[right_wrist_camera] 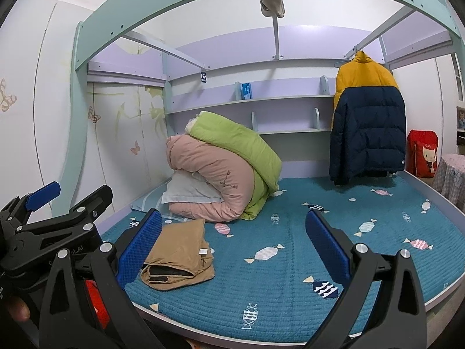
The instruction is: Fold large clothes
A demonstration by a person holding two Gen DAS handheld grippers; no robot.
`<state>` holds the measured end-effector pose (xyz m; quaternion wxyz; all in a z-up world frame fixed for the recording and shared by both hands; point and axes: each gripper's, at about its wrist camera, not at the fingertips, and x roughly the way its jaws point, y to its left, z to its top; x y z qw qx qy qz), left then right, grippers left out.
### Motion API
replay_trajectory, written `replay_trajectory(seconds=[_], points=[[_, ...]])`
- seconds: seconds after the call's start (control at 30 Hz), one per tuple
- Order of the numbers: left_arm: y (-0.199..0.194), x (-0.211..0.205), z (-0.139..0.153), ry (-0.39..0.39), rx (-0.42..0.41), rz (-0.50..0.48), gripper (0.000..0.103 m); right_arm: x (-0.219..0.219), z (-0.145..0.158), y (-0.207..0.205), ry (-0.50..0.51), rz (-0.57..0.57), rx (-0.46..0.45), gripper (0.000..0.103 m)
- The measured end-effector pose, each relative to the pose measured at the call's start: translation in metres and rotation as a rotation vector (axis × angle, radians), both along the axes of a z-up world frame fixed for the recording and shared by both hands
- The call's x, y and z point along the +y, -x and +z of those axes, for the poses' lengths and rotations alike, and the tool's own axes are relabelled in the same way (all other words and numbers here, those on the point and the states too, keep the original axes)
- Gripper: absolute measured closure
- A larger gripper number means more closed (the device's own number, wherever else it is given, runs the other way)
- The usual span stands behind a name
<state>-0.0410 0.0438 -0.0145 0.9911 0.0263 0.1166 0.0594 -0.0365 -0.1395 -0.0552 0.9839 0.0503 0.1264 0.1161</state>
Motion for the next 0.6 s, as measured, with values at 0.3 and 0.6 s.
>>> replay_trajectory(seconds=[0.3,0.6], points=[[-0.0028,0.0036,-0.0005,0.003,0.008,-0.001,0.005,0.0005,0.0003,-0.0024,0.002,-0.005,0.012,0.007],[-0.0048,0.0059,-0.0005,0.002,0.011,-0.001,0.005,0.0012,0.0001,-0.0036,0.001,-0.005,0.017,0.007]])
